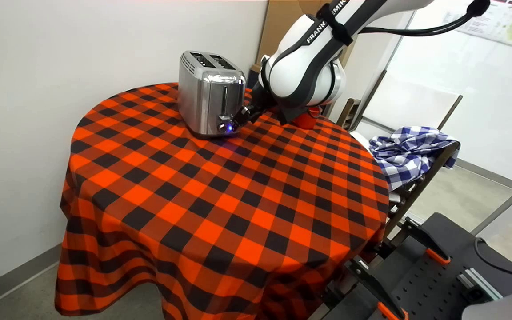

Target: Push the button on the bottom of the toaster

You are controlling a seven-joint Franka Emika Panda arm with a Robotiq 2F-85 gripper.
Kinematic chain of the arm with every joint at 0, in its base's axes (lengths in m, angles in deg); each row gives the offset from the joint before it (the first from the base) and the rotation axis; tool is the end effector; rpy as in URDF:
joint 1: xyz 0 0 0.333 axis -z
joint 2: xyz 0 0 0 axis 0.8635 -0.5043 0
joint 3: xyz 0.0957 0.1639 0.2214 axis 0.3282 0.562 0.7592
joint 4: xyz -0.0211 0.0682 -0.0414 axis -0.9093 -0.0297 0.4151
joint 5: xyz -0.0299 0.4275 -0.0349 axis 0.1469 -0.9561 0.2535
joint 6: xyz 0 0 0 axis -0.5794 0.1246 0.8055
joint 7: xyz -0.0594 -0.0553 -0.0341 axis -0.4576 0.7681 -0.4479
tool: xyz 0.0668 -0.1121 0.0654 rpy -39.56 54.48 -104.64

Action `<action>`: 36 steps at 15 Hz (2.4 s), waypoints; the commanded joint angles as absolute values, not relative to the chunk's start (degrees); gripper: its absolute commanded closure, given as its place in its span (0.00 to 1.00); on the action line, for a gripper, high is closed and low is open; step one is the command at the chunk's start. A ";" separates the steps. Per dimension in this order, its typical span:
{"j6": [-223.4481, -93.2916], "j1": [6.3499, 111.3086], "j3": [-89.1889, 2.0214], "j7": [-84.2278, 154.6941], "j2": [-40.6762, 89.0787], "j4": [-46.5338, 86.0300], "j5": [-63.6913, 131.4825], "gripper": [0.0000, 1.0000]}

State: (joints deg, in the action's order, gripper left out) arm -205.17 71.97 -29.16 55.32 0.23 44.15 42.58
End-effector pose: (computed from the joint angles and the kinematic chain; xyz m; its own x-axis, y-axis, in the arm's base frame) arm 0.6336 0.0046 0.0557 0.8367 0.3476 0.4233 0.3478 -0.9342 0.0796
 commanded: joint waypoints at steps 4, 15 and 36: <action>-208.41 73.55 -26.80 55.18 -2.45 42.25 41.95 0.00; -182.97 62.14 -39.11 45.17 4.73 42.07 38.10 0.00; -154.92 59.18 -36.51 45.09 53.38 75.09 25.99 0.00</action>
State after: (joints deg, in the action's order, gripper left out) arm -155.03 60.47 -35.20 45.38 53.54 75.24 25.59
